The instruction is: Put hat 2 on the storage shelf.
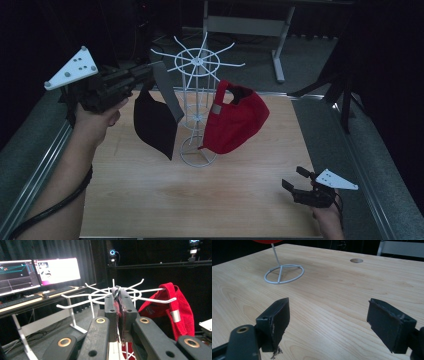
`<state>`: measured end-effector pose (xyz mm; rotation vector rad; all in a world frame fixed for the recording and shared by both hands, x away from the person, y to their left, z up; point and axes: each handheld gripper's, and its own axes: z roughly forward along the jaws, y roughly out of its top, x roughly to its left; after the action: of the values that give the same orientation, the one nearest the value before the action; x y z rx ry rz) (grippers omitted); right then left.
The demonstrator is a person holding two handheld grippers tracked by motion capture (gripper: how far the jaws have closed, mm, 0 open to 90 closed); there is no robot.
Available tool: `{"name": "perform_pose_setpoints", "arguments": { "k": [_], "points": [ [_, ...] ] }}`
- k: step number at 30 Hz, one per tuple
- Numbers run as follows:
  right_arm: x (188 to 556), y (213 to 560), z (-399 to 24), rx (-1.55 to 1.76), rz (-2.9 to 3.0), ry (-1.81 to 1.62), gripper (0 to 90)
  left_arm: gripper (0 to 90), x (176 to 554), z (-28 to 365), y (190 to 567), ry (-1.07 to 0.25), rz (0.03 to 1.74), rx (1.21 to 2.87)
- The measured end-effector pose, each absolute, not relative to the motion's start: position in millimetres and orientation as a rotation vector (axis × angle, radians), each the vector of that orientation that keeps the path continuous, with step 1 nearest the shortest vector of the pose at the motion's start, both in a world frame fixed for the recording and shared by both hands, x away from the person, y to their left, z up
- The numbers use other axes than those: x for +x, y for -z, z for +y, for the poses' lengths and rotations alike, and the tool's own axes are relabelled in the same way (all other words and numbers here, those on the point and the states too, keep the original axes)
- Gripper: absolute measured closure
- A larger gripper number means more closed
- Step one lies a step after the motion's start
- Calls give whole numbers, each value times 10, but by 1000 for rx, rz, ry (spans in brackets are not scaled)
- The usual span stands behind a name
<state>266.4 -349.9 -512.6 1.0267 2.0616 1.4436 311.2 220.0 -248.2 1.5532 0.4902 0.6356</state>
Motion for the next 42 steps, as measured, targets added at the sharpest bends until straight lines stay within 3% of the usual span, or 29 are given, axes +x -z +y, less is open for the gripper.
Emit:
{"name": "perform_pose_setpoints", "arguments": {
  "k": [24, 42],
  "points": [
    [2652, 5127, -3526, 1029, 2055, -1441, 183, 717, 2964, 2331, 2689, -611, 485, 1568],
    [2645, 5135, -3509, 1028, 2065, -1435, 183, 717, 2787, 2637, 3095, -603, 552, 1583]
  ]
}}
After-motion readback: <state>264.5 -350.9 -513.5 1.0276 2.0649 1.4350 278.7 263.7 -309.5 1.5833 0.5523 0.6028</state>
